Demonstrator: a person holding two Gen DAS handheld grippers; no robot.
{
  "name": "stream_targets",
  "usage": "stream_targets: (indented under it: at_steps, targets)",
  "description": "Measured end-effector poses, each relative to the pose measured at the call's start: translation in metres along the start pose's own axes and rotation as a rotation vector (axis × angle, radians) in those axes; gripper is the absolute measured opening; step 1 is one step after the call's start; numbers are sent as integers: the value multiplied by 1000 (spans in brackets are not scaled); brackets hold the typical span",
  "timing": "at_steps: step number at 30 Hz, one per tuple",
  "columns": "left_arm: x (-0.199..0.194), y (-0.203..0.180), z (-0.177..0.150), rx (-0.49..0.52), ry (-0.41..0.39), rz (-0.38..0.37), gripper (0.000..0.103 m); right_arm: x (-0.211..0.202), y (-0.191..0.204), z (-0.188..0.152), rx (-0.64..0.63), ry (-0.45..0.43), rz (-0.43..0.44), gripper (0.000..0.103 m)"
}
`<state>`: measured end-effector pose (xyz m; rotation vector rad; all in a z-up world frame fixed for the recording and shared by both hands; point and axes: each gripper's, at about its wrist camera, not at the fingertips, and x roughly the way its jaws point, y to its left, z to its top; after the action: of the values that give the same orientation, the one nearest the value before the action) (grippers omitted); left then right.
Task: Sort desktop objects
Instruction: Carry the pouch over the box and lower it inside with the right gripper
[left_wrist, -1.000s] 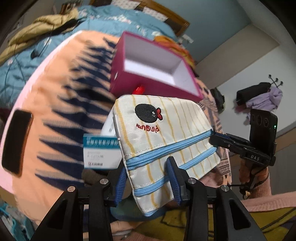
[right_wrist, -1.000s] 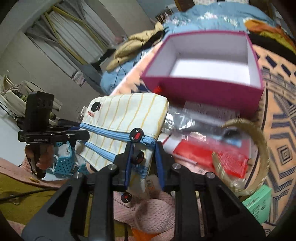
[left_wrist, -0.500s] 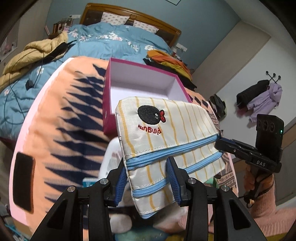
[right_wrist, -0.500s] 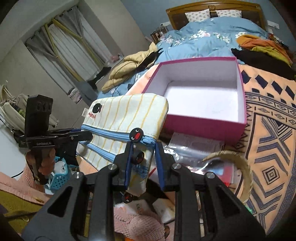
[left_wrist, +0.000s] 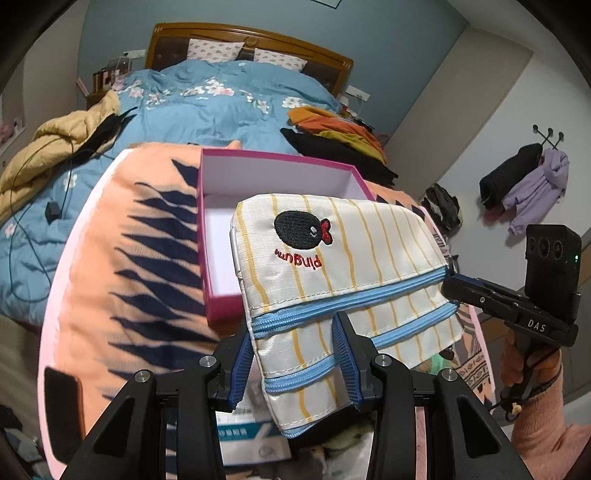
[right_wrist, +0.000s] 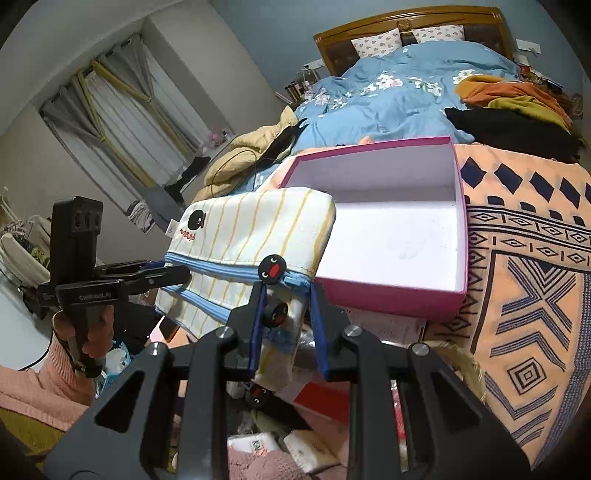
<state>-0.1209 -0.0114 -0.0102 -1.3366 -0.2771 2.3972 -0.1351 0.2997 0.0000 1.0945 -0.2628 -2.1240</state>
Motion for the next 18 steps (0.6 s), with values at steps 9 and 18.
stream_targets:
  at_steps: [9, 18]
  targets:
    - [13, -2, 28, 24, 7, 19, 41, 6, -12, 20, 13, -11, -21, 26]
    - [22, -5, 58, 52, -2, 43, 42, 9, -19, 49, 13, -38, -43, 26]
